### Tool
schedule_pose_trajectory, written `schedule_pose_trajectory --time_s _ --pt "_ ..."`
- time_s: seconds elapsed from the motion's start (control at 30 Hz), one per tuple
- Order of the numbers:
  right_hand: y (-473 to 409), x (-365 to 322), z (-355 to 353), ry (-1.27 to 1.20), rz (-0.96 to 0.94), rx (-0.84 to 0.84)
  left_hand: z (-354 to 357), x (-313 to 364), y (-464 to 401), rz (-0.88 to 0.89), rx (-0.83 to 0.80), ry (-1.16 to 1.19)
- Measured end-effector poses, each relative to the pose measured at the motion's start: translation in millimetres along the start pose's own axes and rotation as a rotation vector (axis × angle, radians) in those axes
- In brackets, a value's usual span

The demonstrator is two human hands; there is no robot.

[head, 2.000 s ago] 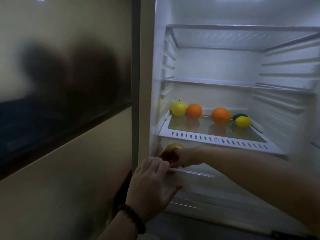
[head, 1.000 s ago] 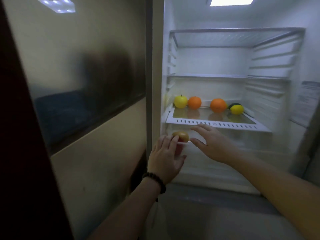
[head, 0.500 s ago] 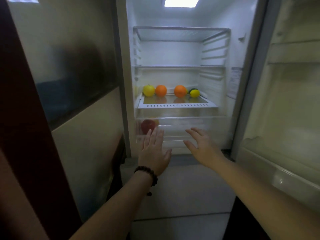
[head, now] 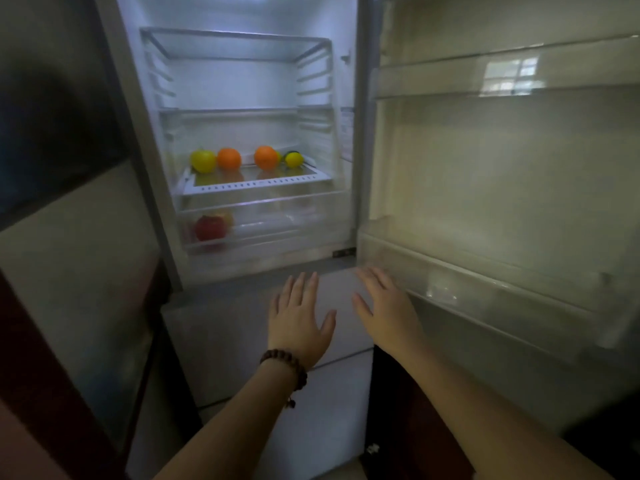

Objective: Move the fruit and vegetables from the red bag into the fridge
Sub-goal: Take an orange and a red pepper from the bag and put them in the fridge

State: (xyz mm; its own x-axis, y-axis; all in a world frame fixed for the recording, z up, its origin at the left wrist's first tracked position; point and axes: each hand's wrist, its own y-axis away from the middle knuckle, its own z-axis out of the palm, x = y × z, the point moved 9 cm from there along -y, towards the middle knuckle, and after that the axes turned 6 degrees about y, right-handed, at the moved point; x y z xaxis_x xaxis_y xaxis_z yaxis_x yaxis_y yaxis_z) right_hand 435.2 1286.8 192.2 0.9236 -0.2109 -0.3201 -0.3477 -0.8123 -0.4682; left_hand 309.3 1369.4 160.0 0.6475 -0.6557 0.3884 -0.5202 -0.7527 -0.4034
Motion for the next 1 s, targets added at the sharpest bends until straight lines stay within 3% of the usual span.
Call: schedule_pose_trajectory --time_s 0.53,0.77,1.0 --pt "317 142 -135 0.237 0.484 0.033 94 253 220 0.336 -0.295 0.221" --pt "489 196 -221 0.339 0.804 0.124 118 385 333 0.613 -0.407 0.277" --pt "673 208 -313 0.457 1.133 0.258 124 518 470 0.913 -0.544 0.386"
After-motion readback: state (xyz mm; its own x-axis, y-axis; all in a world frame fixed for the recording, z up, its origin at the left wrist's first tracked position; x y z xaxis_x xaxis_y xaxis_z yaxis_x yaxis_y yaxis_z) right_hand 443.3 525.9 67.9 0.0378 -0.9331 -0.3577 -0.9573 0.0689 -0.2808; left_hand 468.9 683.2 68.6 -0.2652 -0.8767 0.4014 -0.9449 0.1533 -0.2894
